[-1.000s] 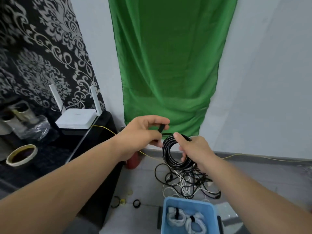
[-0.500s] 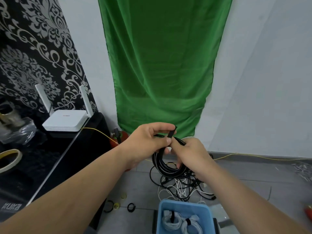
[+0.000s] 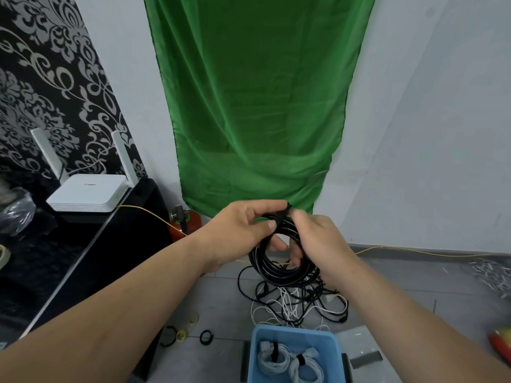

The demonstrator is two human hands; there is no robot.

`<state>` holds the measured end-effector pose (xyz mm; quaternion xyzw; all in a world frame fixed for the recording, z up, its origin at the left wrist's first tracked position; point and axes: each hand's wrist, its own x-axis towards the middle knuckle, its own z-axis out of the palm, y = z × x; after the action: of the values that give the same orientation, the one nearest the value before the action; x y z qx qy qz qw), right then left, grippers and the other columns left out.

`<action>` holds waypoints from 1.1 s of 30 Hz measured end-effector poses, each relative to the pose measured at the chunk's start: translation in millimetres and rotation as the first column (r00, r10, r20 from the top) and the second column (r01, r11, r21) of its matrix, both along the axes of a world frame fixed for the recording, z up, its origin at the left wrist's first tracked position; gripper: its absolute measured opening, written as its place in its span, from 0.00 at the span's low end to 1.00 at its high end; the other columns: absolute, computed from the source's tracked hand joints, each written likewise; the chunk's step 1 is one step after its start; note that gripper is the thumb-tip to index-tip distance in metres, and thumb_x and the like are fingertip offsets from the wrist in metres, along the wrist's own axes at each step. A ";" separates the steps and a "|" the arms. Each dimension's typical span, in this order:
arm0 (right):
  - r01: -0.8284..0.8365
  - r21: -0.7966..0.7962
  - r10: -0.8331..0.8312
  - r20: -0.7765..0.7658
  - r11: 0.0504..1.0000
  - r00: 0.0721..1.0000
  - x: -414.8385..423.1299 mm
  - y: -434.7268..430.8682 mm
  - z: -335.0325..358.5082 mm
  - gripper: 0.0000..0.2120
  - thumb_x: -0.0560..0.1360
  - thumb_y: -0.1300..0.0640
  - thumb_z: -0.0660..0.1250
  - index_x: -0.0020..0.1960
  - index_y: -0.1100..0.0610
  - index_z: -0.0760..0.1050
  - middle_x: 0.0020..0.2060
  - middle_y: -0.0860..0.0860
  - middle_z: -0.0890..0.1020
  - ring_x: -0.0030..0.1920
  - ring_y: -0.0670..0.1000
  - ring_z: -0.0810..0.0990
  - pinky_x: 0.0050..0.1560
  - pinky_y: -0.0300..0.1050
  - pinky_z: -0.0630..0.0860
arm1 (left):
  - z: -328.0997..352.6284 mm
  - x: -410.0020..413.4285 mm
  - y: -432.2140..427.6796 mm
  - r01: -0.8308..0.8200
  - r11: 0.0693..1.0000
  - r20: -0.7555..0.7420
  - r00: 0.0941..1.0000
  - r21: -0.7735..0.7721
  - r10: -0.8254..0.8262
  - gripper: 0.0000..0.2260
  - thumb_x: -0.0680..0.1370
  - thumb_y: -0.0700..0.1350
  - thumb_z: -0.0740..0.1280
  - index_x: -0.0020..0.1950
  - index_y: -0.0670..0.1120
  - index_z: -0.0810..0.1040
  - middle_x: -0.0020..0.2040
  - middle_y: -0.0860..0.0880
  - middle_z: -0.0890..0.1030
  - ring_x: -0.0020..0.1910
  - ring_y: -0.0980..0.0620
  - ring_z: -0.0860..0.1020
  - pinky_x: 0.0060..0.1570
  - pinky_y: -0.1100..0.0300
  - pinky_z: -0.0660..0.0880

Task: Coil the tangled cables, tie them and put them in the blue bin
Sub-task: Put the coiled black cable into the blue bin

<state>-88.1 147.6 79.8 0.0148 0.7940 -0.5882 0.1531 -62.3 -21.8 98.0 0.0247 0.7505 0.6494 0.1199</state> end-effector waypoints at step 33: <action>0.008 -0.010 -0.009 -0.198 1.000 0.980 5.8 -7.3 -3.6 0.12 0.83 0.51 0.55 0.52 0.48 0.77 0.23 0.56 0.76 0.26 0.55 0.75 0.38 0.55 0.76 | -27.2 -13.6 -9.8 -0.196 0.744 -0.546 0.797 -0.638 -0.258 0.26 0.74 0.53 0.72 0.72 0.62 0.75 0.66 0.62 0.80 0.65 0.62 0.78 0.59 0.56 0.79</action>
<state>-82.4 140.3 76.2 -0.0411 0.8026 -0.5909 0.0710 -75.9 -31.6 70.8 0.1983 0.9287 0.2922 -0.1131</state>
